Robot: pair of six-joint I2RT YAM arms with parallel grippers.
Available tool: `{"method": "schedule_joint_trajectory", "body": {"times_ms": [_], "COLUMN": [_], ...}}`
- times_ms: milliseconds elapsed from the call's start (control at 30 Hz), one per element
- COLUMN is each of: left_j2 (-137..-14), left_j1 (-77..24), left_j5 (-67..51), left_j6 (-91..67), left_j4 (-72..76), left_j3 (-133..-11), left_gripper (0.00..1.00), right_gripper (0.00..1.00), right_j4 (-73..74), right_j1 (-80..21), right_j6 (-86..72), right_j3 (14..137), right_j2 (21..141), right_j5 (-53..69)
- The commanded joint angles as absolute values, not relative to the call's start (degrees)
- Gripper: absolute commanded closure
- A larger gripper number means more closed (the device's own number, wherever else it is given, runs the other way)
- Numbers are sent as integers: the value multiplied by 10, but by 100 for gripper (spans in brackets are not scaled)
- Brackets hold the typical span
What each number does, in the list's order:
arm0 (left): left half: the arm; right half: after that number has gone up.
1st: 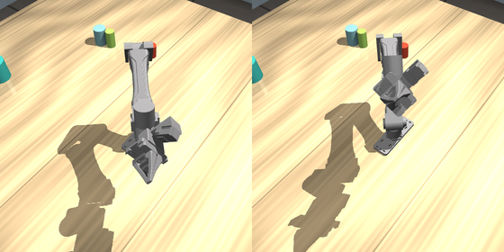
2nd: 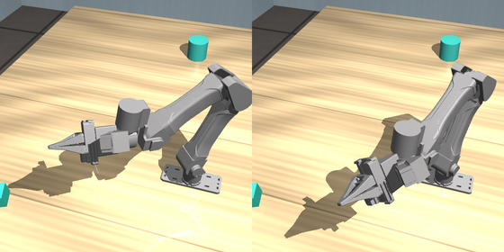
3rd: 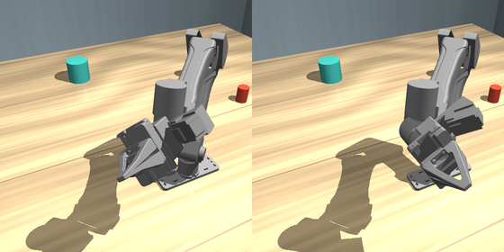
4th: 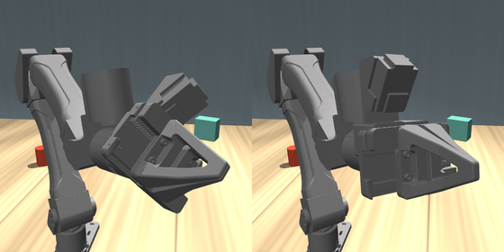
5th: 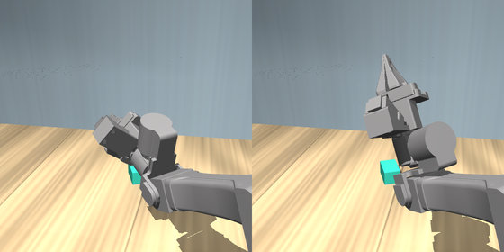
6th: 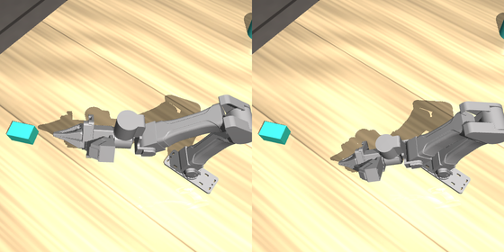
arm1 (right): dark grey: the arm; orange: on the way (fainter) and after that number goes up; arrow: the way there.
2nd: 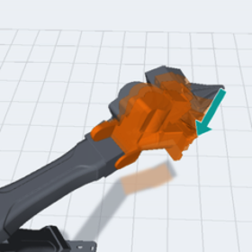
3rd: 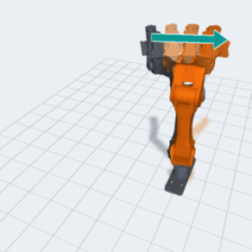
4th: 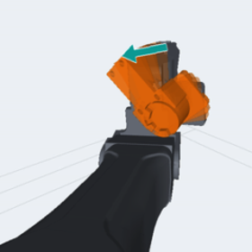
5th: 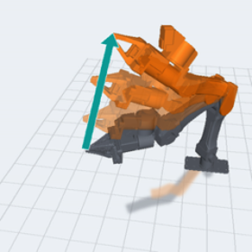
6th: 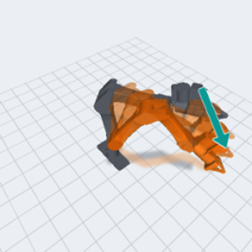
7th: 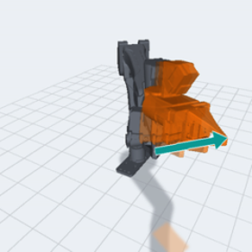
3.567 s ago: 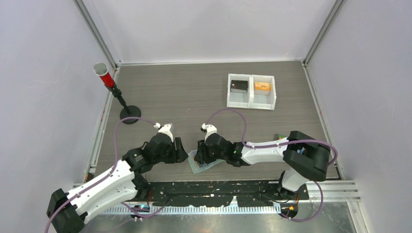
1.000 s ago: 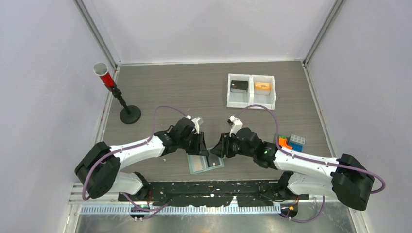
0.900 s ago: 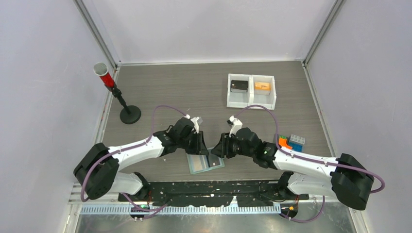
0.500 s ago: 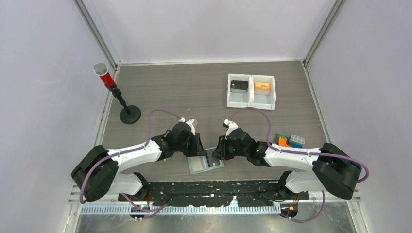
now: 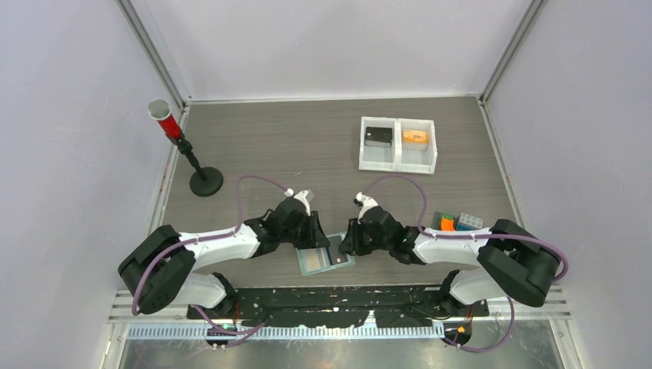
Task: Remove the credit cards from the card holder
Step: Remove the credit card from the card holder.
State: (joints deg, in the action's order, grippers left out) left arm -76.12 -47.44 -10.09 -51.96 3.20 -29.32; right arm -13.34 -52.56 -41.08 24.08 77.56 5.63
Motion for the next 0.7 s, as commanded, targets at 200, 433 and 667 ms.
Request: {"method": "schedule_joint_trajectory", "body": {"times_ms": [200, 433, 667], "left_j2": [-783, -806, -760], "left_j1": [-491, -497, -497], "left_j5": [-67, -80, -57], "left_j6": [-555, -581, -589], "left_j4": [100, 142, 114], "left_j3": [-264, -262, -255], "left_gripper": [69, 77, 100], "right_gripper": [78, 78, 78], "right_j4": [-187, -200, -199], "right_j1": [-519, -519, -517], "right_j6": [-431, -436, -434], "right_j3": [213, 201, 197], "right_j2": [788, 778, 773], "right_j5": [54, 56, 50]}}
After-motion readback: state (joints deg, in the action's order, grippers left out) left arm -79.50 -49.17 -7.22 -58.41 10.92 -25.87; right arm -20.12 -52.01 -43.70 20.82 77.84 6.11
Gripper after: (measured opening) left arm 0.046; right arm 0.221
